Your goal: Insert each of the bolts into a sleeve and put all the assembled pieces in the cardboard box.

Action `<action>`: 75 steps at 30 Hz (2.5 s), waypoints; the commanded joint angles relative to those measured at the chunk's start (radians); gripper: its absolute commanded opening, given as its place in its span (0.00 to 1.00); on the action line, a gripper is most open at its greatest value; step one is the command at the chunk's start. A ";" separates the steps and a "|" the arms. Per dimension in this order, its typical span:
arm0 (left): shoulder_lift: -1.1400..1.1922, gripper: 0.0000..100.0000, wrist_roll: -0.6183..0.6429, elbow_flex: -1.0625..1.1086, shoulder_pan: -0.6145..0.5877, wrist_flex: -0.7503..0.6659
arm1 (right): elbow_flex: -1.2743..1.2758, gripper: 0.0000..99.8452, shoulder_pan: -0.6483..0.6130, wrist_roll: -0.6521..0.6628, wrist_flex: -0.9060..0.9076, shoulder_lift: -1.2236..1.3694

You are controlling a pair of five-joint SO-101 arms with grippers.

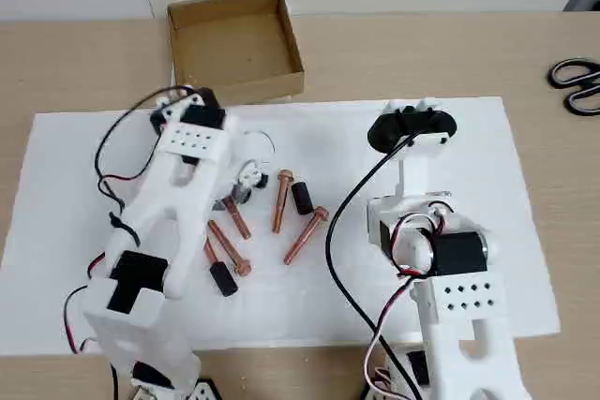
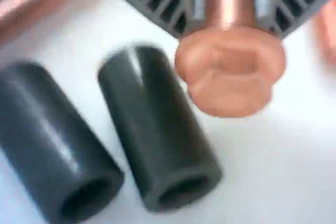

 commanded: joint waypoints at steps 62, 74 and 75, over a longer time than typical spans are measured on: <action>-1.758 0.01 -0.508 1.067 0.015 -0.919 | 0.706 0.00 -0.306 0.227 -1.839 -0.033; -1.757 0.01 -0.506 0.954 0.018 -0.847 | 0.818 0.00 -0.492 0.232 -2.055 -0.033; -1.757 0.01 -0.506 0.947 0.018 -0.833 | 0.818 0.00 -0.490 0.232 -2.061 -0.033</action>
